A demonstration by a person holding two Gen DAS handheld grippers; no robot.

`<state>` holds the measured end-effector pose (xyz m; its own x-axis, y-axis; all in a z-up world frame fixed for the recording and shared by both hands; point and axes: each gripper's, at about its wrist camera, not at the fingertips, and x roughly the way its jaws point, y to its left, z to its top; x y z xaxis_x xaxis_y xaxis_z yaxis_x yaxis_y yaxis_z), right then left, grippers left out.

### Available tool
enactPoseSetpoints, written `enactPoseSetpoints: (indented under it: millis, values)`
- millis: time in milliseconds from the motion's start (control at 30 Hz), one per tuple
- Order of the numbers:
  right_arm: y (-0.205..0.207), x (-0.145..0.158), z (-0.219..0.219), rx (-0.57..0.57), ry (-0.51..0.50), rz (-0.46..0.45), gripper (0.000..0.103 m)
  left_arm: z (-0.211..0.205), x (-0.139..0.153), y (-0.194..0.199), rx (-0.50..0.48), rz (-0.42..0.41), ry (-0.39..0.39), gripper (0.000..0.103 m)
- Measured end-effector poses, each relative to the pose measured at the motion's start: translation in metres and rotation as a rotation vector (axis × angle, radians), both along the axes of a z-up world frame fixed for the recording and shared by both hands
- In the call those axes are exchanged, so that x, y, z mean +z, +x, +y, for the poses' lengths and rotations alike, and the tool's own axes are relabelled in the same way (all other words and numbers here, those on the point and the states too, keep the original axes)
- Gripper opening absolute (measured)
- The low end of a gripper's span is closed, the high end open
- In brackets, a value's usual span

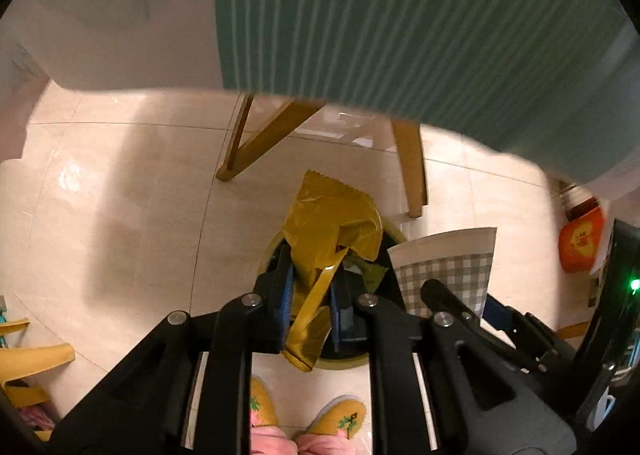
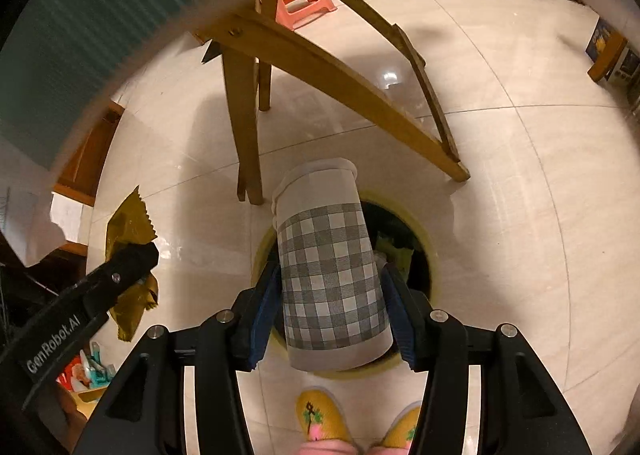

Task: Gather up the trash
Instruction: 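Carry the cup and snack bag over the black bin and open both grippers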

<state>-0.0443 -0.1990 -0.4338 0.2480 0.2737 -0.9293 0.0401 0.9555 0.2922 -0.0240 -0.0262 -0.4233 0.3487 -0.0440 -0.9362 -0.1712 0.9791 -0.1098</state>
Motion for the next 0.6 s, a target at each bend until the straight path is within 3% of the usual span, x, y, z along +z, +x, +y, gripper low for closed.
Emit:
enactPoseSetpoints:
  millis: [67, 267, 333, 400, 533, 600]
  values:
    - [0.005, -0.009, 0.001, -0.008, 0.005, -0.001, 0.053, 0.001, -0.015, 0.002, 0.001, 0.003, 0.010, 0.015]
    - [0.013, -0.031, 0.008, -0.028, 0.013, 0.010, 0.060, 0.013, -0.048, 0.009, 0.007, 0.035, 0.006, 0.049]
    - [0.012, -0.032, 0.010, -0.033, 0.010, 0.004, 0.067, 0.015, -0.054, 0.013, 0.006, 0.034, 0.008, 0.072]
    - [0.012, -0.035, 0.012, -0.037, 0.014, -0.004, 0.071, 0.017, -0.060, 0.015, 0.002, 0.029, 0.013, 0.084]
    - [0.010, -0.039, 0.015, -0.043, 0.024, -0.008, 0.074, 0.020, -0.067, 0.020, -0.007, 0.027, 0.035, 0.085]
    - [0.010, -0.035, 0.017, -0.044, 0.023, -0.003, 0.084, 0.023, -0.068, 0.022, -0.007, 0.025, 0.034, 0.086]
